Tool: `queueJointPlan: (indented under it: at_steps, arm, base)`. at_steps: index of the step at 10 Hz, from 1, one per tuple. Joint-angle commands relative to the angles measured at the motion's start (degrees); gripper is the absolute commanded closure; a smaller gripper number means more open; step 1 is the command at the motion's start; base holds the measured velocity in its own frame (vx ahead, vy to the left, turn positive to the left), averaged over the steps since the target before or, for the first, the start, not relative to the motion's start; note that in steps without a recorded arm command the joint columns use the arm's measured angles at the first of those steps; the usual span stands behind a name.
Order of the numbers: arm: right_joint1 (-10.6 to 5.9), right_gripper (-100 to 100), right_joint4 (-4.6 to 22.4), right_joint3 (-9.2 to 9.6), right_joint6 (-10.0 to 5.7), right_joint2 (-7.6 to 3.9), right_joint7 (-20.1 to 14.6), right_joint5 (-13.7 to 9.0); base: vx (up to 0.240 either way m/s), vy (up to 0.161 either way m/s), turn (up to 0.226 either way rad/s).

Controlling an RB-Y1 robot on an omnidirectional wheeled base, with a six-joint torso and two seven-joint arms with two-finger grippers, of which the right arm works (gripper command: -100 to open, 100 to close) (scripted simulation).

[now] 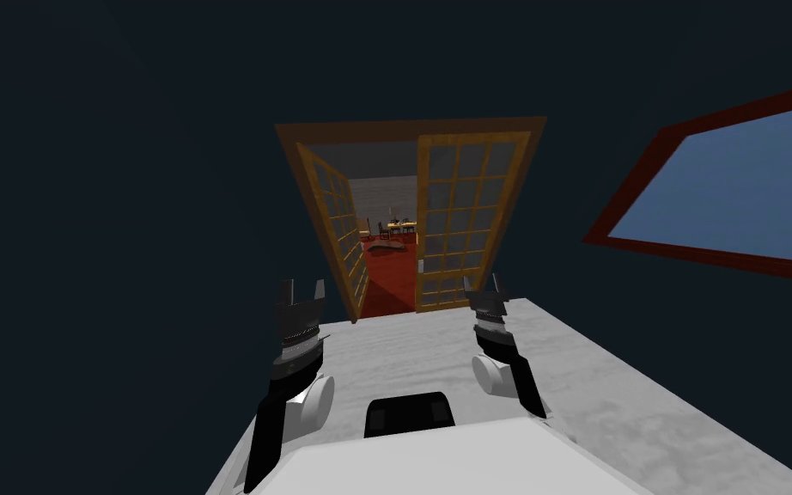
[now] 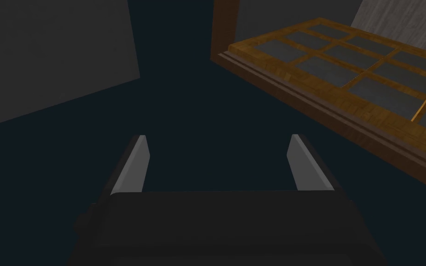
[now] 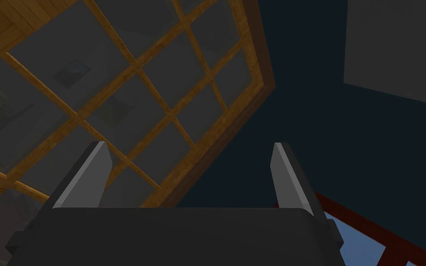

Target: Push the door open

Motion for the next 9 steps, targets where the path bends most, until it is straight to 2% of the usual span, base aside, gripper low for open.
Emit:
queueJointPlan:
  at_steps: [1, 9]
  arm:
    - [-0.39, -100, 2.16, 0.72, -0.65, -0.07, -1.47, -0.99]
    - [-3.88, -100, 14.32, 3.13, -3.49, -0.84, -9.19, -6.71]
  base:
    - [0.087, -0.053, 0.108]
    - [0.09, -0.068, 0.115]
